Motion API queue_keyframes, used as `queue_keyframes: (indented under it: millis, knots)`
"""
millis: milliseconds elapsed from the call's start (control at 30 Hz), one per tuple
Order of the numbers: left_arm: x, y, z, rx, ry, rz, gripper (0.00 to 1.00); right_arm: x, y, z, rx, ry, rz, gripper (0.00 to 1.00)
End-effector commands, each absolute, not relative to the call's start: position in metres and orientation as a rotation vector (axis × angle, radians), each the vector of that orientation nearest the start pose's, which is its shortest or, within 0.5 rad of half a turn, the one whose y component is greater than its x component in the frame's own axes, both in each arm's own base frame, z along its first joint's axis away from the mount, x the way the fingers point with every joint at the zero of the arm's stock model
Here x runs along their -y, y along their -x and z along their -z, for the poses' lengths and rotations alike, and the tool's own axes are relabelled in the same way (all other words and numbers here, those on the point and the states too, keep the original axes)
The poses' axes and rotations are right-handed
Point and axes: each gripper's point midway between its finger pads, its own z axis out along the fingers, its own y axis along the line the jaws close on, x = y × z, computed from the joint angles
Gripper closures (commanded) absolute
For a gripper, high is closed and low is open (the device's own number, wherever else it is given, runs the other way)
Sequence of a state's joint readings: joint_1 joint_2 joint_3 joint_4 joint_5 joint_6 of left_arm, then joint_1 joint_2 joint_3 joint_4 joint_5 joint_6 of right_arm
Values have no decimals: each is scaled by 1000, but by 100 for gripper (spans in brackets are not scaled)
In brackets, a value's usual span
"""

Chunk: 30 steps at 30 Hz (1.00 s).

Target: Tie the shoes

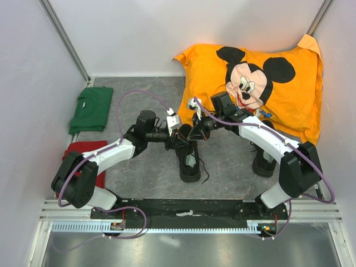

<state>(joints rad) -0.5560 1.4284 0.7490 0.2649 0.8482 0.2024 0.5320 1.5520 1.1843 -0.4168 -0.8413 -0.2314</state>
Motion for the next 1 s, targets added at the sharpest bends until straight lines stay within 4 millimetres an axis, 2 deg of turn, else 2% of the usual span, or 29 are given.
queue_keyframes:
  millis: [0,133,167,200,300,467,633,867,967]
  knots:
    - [312,-260,-170,-1511,-1210,1074,74,-301,-262,-189,-1861,1235,-1165,100]
    - [312,-258,-170,-1505,-1220,1083,78,-301,-262,-190,-1855,1237,-1164,100]
    - [311,-258,-171,-1504,-1220,1086,81,-301,-262,-189,-1857,1238,-1162,100]
    - [310,-258,-175,-1492,-1219,1084,91,-301,-263,-188,-1858,1238,-1160,100]
    - [307,-255,-189,-1463,-1209,1091,98,-299,-265,-184,-1869,1237,-1141,100]
    - [302,-238,-207,-1392,-1266,1120,98,-296,-267,-173,-1894,1238,-1116,100]
    - [302,-229,-214,-1381,-1283,1159,98,-296,-269,-171,-1895,1239,-1112,100]
    - [297,-231,-220,-1430,-1228,1168,98,-297,-269,-174,-1883,1245,-1108,100]
    - [293,-236,-212,-1474,-1201,1133,98,-297,-269,-176,-1878,1237,-1105,100]
